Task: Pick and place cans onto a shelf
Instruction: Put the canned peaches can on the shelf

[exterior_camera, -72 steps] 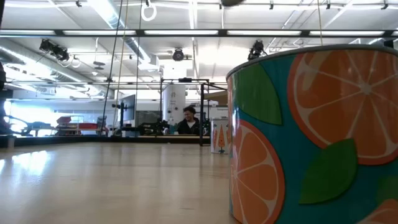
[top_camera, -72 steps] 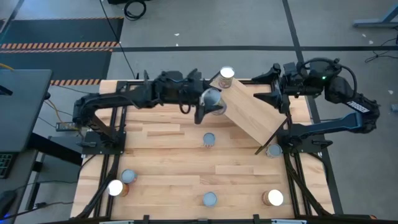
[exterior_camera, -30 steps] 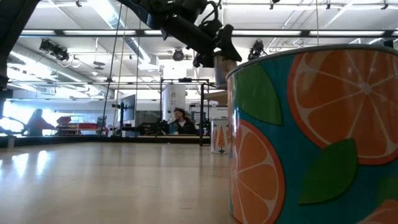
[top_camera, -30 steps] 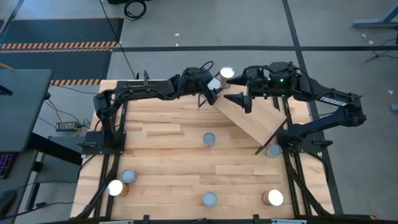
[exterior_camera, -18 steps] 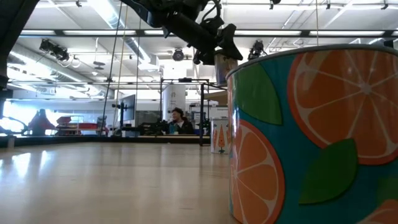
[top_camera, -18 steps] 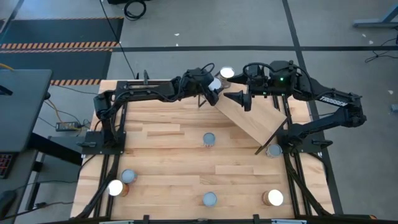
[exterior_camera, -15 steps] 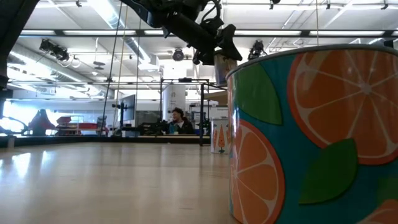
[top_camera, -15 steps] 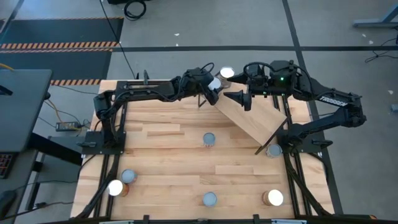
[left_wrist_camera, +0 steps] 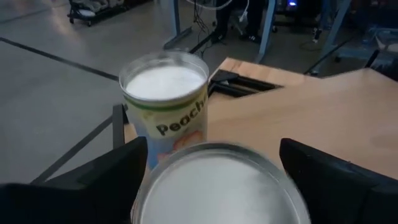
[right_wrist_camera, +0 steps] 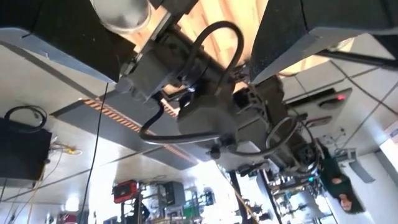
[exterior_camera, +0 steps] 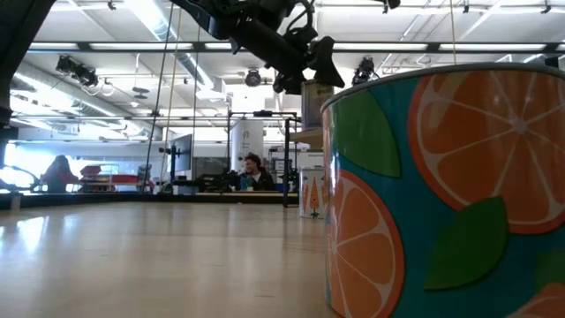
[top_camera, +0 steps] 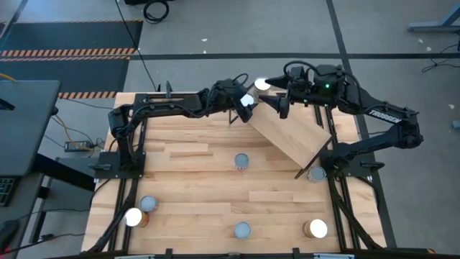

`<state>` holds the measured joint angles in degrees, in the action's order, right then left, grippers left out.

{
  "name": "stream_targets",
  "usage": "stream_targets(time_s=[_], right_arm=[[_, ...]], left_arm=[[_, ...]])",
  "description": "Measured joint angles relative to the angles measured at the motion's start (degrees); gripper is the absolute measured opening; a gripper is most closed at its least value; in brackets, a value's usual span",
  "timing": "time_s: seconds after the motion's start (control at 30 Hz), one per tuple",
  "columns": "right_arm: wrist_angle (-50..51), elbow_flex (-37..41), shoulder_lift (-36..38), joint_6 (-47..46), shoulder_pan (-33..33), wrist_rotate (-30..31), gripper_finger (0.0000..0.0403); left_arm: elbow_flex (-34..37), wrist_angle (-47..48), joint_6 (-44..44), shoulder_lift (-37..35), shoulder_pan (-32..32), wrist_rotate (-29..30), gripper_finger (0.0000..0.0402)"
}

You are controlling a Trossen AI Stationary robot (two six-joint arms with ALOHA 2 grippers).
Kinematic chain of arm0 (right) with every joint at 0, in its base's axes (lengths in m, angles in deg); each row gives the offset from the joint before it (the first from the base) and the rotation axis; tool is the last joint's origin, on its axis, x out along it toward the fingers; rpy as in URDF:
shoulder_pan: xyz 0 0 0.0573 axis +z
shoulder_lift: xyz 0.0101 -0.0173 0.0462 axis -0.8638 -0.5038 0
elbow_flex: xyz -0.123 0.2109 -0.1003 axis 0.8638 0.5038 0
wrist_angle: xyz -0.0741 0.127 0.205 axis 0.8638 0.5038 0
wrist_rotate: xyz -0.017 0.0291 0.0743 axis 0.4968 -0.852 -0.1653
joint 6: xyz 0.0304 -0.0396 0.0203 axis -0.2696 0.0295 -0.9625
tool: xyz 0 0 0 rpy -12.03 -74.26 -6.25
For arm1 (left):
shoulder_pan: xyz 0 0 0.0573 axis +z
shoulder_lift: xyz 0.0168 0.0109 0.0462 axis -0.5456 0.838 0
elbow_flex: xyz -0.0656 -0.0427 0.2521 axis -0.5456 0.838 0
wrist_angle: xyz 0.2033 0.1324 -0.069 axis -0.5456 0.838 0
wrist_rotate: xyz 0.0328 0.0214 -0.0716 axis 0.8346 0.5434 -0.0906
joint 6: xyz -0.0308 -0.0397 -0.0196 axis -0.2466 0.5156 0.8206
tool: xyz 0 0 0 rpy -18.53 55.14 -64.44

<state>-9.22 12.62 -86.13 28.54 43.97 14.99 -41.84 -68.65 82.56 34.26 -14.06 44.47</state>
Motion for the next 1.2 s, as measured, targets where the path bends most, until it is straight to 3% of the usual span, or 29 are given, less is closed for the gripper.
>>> stream_targets(time_s=[0.37, 0.57, 0.8, 0.93, 1.03, 1.2], right_arm=[[-0.31, 0.0, 0.0, 0.0, -0.41, 0.0, 0.0366], [-0.21, 0.0, 0.0, -0.59, -0.45, 0.87, 0.0361], [0.7, 0.0, 0.0, -0.61, -0.55, 2.72, 0.0348], [1.94, 0.0, 0.0, -0.55, -0.54, 2.56, 0.0347], [1.92, 0.0, -0.02, -0.55, -0.54, 2.56, 0.0347], [1.92, 0.0, -0.02, -1.03, -0.33, 2.56, 0.0347]], left_arm=[[-2.07, -2.83, -10.17, -3.2, -2.55, 0.37, 0.0375], [-7.81, 17.9, -9.44, -10.14, -3.9, 1.02, 0.0362], [-9.02, 40.82, 3.84, -10.73, -6.69, 4.02, 0.0288], [-5.84, 37.52, 9.45, -9.46, -8.06, 5.5, 0.0234], [-2.74, 32.19, 9.97, -8.31, -8.66, 9.28, 0.019], [-0.83, 27.64, 9.66, -5.1, -8.26, 9.07, 0.0132]])
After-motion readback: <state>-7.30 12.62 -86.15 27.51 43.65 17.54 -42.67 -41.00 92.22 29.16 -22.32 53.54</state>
